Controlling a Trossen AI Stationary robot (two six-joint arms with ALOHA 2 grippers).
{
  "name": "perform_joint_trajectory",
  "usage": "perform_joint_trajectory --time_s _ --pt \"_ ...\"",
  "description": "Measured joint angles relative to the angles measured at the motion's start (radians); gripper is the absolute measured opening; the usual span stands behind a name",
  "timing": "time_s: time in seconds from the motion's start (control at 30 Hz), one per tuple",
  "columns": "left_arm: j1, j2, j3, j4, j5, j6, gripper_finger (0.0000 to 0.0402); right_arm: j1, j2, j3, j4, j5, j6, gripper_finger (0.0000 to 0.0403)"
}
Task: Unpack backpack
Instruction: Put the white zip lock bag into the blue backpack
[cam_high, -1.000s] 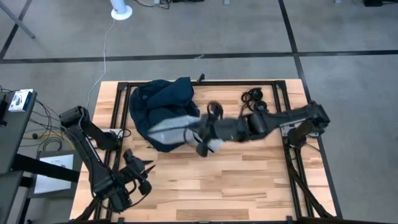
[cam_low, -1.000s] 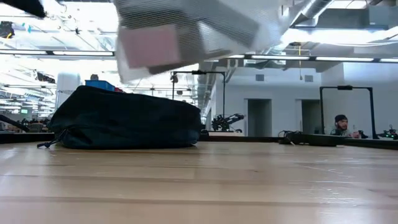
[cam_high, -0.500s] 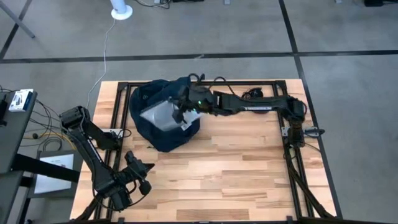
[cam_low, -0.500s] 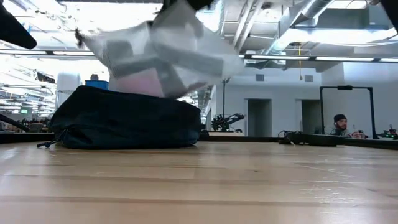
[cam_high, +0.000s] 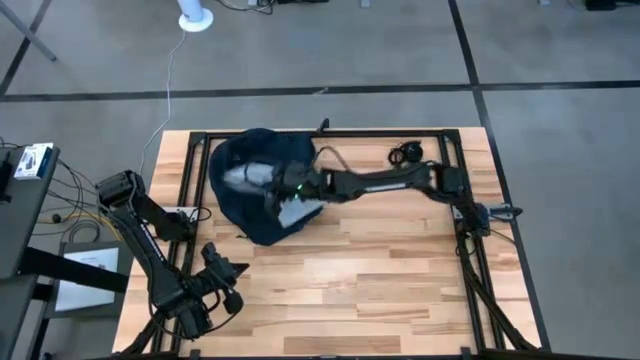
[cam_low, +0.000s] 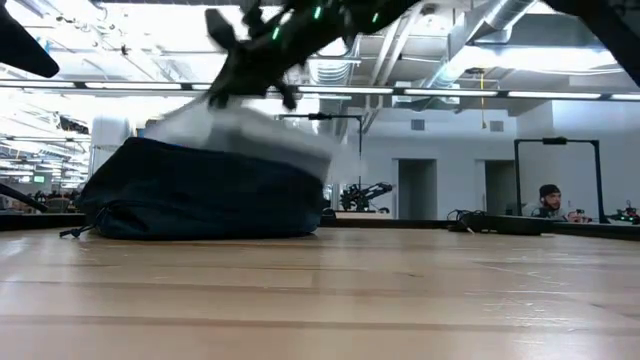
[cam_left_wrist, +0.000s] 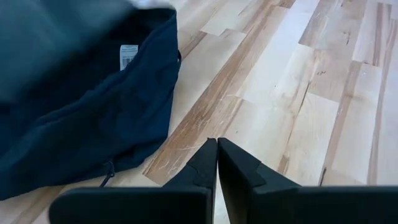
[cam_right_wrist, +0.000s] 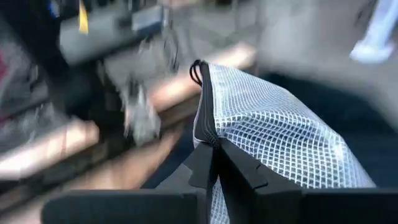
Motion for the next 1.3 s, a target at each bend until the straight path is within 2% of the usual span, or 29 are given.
perform_joint_trajectory --time_s 0.1,0.23,0.3,0.37,0.57,0.7,0.8,0.9,1.0,1.07,1.2,1.23,1.3 --pt "0.0 0.0 0.0 0.0 0.0 -0.001 0.0001 0.011 0.056 -0.003 -0.016 -0.127 0.054 0.0079" --pt "0.0 0.0 0.0 0.001 0.0 -0.013 0.0001 0.012 0.068 0.0 -0.063 -0.321 0.119 0.0159" --pt "0.0 0.0 0.0 0.002 0.0 -0.031 0.0001 0.017 0.058 0.0 -0.106 -0.327 0.115 0.0185" --pt "0.0 0.0 0.0 0.005 0.001 -0.042 0.0001 0.029 0.037 -0.003 -0.121 -0.323 0.045 0.0195" --pt "0.0 0.0 0.001 0.028 0.002 -0.046 0.0001 0.096 -0.118 0.004 -0.158 -0.316 -0.174 0.0187" --pt "0.001 0.0 0.001 0.043 0.001 -0.046 0.0001 0.163 -0.164 0.0 -0.342 -0.278 -0.364 0.0178" --pt "0.001 0.0 0.001 0.061 0.001 -0.035 0.0001 0.197 -0.178 -0.001 -0.52 -0.111 -0.377 0.0167" --pt "0.002 0.0 0.001 0.087 0.001 -0.034 0.0001 0.16 -0.178 -0.001 -0.593 -0.108 -0.325 0.0149" --pt "0.002 0.0 0.001 0.108 0.0 -0.019 0.0001 0.133 -0.156 -0.002 -0.505 -0.254 -0.307 0.0132" --pt "0.002 0.0 0.001 0.108 0.003 -0.01 0.0001 0.158 -0.129 -0.002 -0.425 -0.307 -0.404 0.0125" --pt "0.002 0.0 0.001 0.108 0.065 0.012 0.0001 0.224 -0.027 -0.002 -0.242 -0.313 -0.673 0.012" --pt "0.002 0.0 0.001 0.108 0.081 0.012 0.0001 0.23 0.001 -0.003 -0.187 -0.305 -0.698 0.012" --pt "0.002 0.0 0.001 0.11 0.096 0.002 0.0001 0.231 0.04 -0.003 -0.102 -0.212 -0.687 0.012"
